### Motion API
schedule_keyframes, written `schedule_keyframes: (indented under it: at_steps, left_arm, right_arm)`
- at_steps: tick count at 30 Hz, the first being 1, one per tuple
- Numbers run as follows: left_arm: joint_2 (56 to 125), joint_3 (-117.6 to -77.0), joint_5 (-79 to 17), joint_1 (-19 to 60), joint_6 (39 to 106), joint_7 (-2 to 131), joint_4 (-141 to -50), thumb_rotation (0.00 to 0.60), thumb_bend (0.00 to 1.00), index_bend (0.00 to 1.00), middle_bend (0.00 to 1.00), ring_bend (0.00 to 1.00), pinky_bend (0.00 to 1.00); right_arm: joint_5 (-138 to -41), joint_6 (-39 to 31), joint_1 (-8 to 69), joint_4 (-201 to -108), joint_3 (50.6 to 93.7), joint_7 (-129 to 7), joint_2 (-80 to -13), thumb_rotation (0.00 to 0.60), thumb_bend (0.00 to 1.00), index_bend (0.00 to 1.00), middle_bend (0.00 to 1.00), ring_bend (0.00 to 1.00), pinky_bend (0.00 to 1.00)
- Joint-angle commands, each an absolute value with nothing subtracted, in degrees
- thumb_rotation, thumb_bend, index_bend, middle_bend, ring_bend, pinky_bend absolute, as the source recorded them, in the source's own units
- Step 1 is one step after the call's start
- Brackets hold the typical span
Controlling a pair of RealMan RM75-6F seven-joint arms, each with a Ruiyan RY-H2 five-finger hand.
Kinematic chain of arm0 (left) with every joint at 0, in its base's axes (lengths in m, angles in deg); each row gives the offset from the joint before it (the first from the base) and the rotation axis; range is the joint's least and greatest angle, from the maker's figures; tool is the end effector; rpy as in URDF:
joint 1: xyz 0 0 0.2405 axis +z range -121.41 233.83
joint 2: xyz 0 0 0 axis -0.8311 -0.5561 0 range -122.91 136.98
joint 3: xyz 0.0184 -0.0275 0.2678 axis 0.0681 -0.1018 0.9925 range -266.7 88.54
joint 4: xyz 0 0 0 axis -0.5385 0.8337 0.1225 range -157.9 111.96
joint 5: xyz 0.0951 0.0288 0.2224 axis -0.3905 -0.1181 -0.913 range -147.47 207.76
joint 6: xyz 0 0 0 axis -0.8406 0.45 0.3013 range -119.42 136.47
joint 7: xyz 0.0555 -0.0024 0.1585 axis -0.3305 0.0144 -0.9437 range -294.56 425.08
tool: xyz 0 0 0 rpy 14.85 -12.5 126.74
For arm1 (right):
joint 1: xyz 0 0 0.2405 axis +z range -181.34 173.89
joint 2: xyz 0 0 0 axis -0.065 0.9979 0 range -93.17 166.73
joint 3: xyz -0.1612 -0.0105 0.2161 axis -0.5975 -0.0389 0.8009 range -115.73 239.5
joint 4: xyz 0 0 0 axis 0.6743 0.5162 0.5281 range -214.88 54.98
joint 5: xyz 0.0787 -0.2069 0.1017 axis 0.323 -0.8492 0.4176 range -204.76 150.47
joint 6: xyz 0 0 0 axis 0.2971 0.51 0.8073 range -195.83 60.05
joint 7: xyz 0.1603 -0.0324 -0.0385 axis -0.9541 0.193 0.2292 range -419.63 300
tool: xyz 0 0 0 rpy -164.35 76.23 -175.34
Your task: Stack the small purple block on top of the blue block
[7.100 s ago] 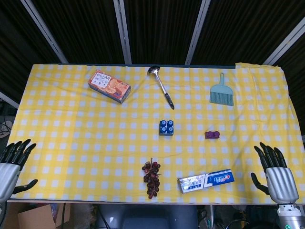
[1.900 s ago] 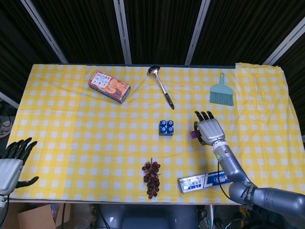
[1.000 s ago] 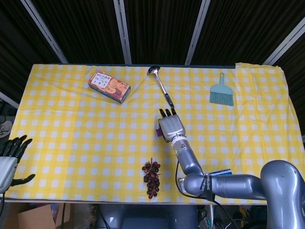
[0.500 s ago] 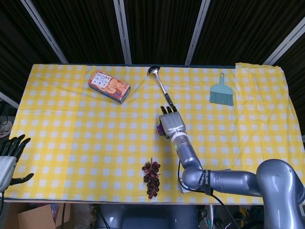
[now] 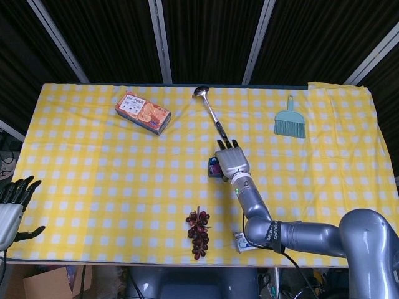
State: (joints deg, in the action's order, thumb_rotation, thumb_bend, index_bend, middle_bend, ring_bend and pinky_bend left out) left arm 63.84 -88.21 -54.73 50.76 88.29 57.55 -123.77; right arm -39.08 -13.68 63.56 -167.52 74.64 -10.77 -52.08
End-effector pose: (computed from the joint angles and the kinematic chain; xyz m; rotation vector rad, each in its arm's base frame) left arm -0.3281 0.1926 0.1390 -1.5052 -0.9287 -0.7187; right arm -0.0699 -0.4303 -0.0725 1.8540 -1.0296 0.5356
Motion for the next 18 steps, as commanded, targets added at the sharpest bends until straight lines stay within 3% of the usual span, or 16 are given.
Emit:
schedule_keyframes:
  at_steps: [1,18]
  left_arm:
    - [63.8,-88.2,-54.7,50.8,88.3,57.5,-123.8,0.6,0.0,0.04,0.0,0.0,0.04]
    - [64.0,-88.3,-54.4,50.6,88.1,57.3,-123.6,0.6,0.0,0.04,0.0,0.0,0.04]
  right_arm:
    - [-39.3,-14.0,63.5,-167.3,74.3,-11.2,-52.1,0.6,0.44,0.56,0.0,0.01,0.0]
    - [-39.8,-15.3,63.6,-165.4,73.0,-13.1,-53.0,0.6,0.44,0.56,0.0,0.01,0.0]
